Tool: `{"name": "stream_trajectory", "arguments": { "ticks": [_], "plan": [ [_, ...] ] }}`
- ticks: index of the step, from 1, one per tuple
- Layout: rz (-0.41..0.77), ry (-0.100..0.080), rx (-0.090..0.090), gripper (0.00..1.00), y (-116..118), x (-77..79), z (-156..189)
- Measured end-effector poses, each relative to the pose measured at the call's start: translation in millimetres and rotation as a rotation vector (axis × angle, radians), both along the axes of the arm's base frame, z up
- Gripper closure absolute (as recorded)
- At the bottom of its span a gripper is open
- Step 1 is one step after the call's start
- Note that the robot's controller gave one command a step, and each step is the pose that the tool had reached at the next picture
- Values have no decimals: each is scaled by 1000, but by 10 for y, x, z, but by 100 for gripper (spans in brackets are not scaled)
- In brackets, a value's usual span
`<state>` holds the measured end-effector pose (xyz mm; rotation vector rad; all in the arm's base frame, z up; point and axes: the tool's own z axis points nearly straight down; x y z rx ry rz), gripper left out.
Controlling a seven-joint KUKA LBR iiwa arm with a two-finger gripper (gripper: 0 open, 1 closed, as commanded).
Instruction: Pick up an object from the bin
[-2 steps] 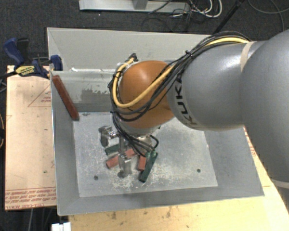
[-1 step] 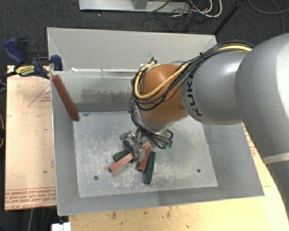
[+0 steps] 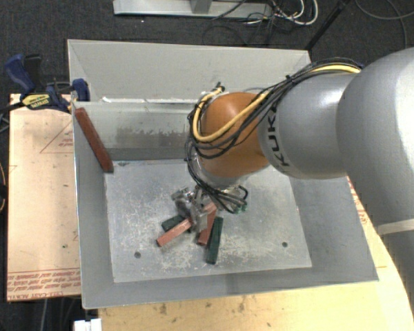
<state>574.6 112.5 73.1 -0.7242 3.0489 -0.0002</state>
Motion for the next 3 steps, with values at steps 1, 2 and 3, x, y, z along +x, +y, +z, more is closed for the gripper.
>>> {"name": "stream_trajectory", "arguments": {
  "ticks": [1,2,3],
  "plan": [
    [68,-1,-2,100,62,13,2],
    [267,5,1,100,-365,203,124],
    [248,8,-6,100,-380,62,339]
  ]
}}
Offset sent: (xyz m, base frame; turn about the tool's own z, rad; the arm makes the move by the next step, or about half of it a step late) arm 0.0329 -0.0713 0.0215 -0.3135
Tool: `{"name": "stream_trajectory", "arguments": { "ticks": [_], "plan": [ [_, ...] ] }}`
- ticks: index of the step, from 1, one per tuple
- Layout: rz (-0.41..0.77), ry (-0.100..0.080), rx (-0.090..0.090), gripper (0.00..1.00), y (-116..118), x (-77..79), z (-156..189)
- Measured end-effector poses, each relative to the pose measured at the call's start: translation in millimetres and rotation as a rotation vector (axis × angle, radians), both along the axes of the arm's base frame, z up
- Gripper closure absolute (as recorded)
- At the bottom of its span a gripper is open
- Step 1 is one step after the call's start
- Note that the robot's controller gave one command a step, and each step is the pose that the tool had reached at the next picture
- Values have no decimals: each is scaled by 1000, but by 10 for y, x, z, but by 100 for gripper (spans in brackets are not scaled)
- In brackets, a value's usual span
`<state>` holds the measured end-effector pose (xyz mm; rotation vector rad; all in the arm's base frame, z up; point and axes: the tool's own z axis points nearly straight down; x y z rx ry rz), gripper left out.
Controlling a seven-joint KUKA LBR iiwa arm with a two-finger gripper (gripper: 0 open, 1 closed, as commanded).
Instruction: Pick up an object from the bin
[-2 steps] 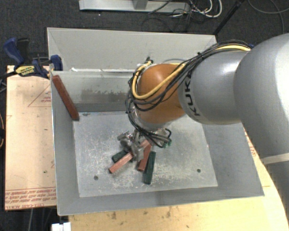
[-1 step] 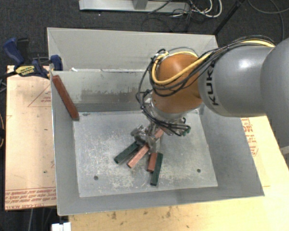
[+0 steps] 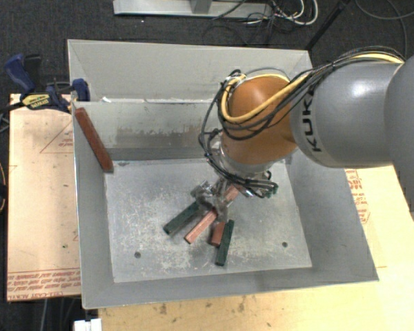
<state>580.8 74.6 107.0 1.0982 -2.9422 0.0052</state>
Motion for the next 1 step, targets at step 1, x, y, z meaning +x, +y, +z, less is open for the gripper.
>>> {"name": "stream_trajectory", "arguments": {
  "ticks": [1],
  "plan": [
    [38,-3,5,100,-300,160,1235]
  ]
}}
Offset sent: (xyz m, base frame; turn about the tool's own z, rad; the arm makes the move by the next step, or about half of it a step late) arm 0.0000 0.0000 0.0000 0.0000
